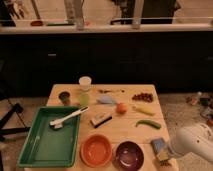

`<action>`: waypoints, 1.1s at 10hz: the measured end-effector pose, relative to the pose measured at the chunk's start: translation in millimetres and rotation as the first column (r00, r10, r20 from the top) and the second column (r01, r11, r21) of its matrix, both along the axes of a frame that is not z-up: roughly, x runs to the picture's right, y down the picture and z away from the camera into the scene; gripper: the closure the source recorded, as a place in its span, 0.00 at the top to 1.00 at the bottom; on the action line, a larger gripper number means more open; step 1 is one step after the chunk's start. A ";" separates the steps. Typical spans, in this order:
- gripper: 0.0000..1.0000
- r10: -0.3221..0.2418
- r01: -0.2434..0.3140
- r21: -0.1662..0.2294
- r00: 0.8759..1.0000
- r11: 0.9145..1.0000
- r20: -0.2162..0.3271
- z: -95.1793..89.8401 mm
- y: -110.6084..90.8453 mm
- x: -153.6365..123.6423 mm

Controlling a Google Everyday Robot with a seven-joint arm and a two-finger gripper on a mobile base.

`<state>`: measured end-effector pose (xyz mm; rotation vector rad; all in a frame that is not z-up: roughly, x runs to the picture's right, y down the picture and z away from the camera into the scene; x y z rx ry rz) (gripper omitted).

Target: Place sponge in tray

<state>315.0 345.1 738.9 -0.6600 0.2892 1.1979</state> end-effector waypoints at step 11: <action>0.00 -0.339 0.305 0.267 0.936 0.914 0.094 -65.2 -104.4 -3.2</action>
